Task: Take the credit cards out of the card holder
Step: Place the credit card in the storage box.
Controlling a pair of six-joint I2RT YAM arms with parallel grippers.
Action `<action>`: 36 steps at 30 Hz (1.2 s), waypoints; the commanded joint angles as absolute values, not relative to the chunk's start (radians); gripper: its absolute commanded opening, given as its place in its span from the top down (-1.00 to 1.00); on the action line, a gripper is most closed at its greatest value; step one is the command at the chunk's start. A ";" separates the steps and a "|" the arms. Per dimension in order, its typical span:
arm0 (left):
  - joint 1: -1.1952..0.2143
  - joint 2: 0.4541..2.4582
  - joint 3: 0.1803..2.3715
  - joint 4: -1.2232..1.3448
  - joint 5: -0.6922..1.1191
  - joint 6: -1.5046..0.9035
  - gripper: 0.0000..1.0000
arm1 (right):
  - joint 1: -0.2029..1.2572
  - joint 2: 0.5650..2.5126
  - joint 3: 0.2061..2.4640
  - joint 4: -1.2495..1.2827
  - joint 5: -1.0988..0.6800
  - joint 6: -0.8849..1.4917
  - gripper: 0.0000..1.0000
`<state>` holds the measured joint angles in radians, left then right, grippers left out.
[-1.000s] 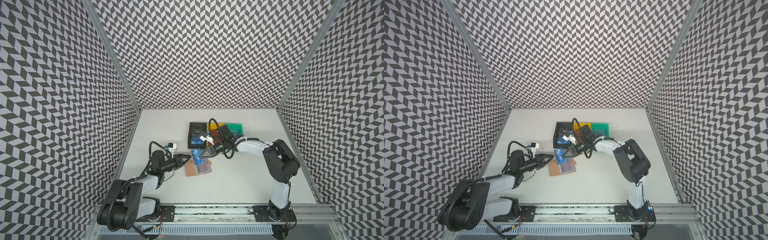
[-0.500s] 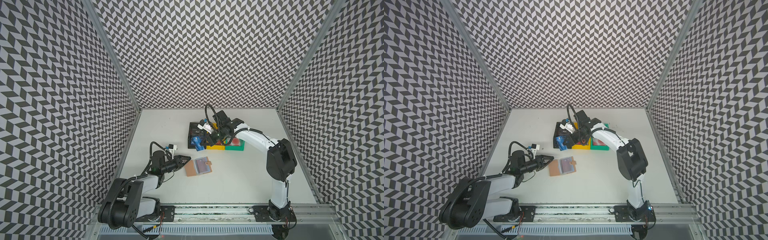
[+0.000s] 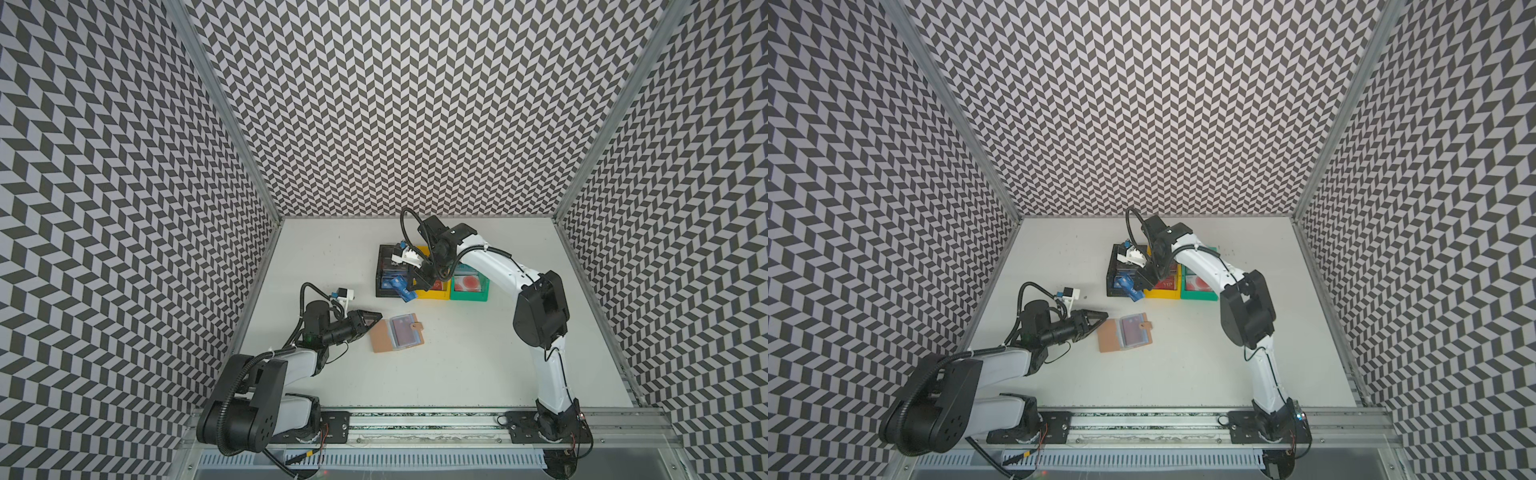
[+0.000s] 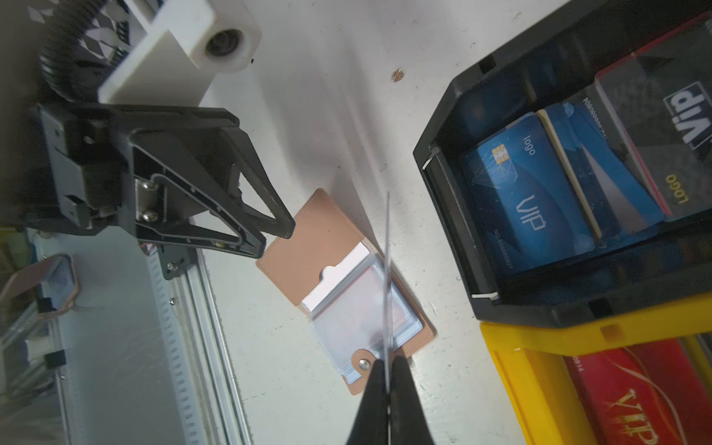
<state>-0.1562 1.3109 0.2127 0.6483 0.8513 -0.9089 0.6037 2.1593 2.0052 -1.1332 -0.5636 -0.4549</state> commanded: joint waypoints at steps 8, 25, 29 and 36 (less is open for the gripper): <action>-0.150 1.354 0.252 0.646 0.865 -0.889 0.36 | 0.615 2.241 2.335 -1.313 -0.468 -0.756 1.00; -0.144 1.426 0.278 0.663 0.884 -0.878 0.37 | 0.708 2.305 2.390 -1.282 -0.240 -0.911 1.00; -0.137 1.430 0.278 0.655 0.883 -0.867 0.37 | 0.732 2.334 2.389 -1.271 -0.218 -0.912 1.00; -0.128 1.435 0.275 0.647 0.886 -0.856 0.38 | 0.739 2.371 2.393 -1.248 -0.180 -0.916 1.00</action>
